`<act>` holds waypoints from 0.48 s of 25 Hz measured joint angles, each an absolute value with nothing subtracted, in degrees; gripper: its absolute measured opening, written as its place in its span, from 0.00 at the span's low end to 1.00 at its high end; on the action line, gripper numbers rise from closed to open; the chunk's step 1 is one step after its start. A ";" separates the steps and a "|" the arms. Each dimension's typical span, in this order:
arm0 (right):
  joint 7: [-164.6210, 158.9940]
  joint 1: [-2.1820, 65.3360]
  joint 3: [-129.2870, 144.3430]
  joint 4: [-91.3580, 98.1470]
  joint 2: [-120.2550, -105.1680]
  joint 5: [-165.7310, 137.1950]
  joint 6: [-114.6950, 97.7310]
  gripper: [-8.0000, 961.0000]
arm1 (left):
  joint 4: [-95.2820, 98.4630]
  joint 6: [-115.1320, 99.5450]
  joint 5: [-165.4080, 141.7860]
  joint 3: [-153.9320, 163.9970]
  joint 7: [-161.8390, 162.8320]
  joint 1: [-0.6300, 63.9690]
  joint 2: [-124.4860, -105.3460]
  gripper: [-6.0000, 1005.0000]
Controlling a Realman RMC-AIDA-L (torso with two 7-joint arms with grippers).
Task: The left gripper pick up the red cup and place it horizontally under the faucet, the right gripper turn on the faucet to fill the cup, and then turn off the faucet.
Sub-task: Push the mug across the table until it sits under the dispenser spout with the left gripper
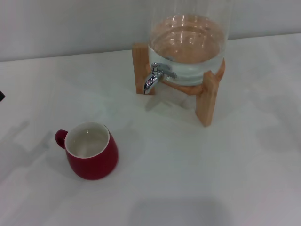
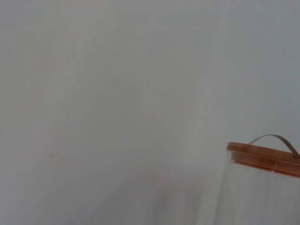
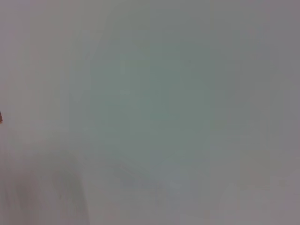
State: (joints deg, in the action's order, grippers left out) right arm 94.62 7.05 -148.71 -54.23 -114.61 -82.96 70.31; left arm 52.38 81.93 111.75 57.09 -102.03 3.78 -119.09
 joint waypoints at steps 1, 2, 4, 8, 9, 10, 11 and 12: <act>94.69 7.12 -148.71 -54.23 -114.61 -82.96 70.31 0.76 | 52.38 81.91 111.75 57.06 -102.07 3.78 -119.09 0.87; 94.74 7.17 -148.71 -54.23 -114.61 -82.96 70.31 0.76 | 52.38 81.81 111.75 57.05 -102.07 3.78 -119.09 0.87; 94.86 7.34 -148.71 -54.23 -114.61 -82.96 70.31 0.76 | 52.38 81.47 111.75 57.04 -102.02 3.78 -119.09 0.87; 95.07 7.76 -148.71 -54.23 -114.61 -82.96 69.71 0.76 | 52.38 80.64 111.75 57.04 -101.96 3.81 -119.09 0.87; 95.08 7.84 -148.71 -54.23 -114.61 -82.96 69.46 0.76 | 52.38 80.42 111.75 57.04 -101.95 3.85 -119.09 0.87; 95.08 7.92 -148.71 -54.23 -114.61 -82.96 69.29 0.76 | 52.38 80.33 111.75 57.04 -101.95 3.96 -119.09 0.87; 95.09 7.99 -148.71 -54.23 -114.61 -82.96 69.12 0.76 | 52.38 80.29 111.75 57.03 -101.95 4.06 -119.09 0.87; 95.09 8.04 -148.71 -54.23 -114.61 -82.96 69.08 0.76 | 52.38 80.25 111.75 57.04 -101.95 4.19 -119.09 0.87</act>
